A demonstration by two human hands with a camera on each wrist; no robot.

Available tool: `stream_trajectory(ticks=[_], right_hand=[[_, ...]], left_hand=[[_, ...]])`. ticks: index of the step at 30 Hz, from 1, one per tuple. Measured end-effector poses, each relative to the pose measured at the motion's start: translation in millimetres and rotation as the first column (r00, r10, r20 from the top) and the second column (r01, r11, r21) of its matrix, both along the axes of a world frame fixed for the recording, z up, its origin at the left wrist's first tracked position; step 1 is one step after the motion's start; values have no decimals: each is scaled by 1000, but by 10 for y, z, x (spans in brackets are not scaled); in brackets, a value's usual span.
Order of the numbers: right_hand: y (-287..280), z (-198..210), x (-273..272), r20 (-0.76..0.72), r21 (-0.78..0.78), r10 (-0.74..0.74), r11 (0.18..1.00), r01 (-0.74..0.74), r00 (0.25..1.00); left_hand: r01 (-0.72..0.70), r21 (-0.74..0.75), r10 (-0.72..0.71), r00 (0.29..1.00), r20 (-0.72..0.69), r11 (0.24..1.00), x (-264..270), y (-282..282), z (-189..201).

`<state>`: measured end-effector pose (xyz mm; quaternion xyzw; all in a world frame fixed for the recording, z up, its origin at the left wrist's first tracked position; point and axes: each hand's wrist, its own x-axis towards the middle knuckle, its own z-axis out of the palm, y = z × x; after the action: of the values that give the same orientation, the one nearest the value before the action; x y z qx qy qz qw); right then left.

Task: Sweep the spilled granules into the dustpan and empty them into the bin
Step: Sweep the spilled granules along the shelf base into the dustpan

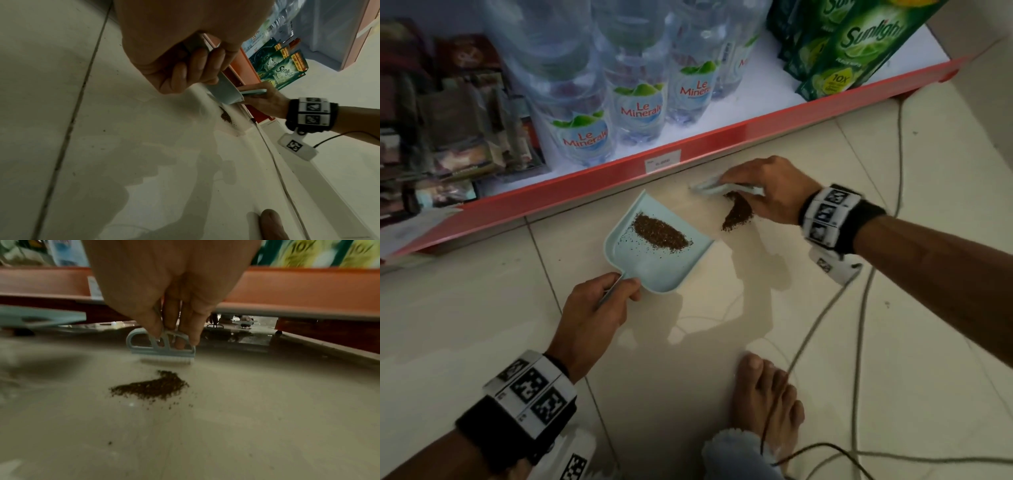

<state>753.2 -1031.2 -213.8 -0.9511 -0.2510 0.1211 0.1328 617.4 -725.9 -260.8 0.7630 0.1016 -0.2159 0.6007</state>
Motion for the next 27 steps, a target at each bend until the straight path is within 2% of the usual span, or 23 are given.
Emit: stream_trajectory(ticks=[3,6,9,11,16,18,20,22,25,27], right_hand=[[-118,101,-26,153,75,15,997,-26,988],[66,67,-15,259,144,-26,990,-11,966],[388,-40,1,173,111,-75,992,57,982],[512,-87,-17,96,19,-86,996,85,992],[308,7,-129,40,-210,138,970,-126,990],[134,105,-211,127,-202,203,964,-175,971],[20,181,-267,270,-121,160,984,-131,950],[34,209,-268,351,-84,86,995,-60,932],[260,182,-210,353,-100,49,995,-15,934],[462,128,-138,307,-164,48,986,3,950]], left_hand=[[-27,-2,27,1000,-15,1000,-30,45,-18],[-27,-2,27,999,-18,1000,-36,33,-20],[-20,-11,20,1000,-15,1000,-34,14,-10],[-15,-17,15,1000,-15,1000,-32,3,-8],[-30,-20,30,1000,-11,999,-58,57,-5],[-44,-17,43,999,-25,999,-63,85,-2],[-51,-20,50,998,-36,999,-56,96,-1],[-43,-14,43,999,-31,999,-45,91,-2],[-22,-25,21,1000,-23,999,-35,64,7],[-12,-32,12,1000,-20,999,-30,53,10]])
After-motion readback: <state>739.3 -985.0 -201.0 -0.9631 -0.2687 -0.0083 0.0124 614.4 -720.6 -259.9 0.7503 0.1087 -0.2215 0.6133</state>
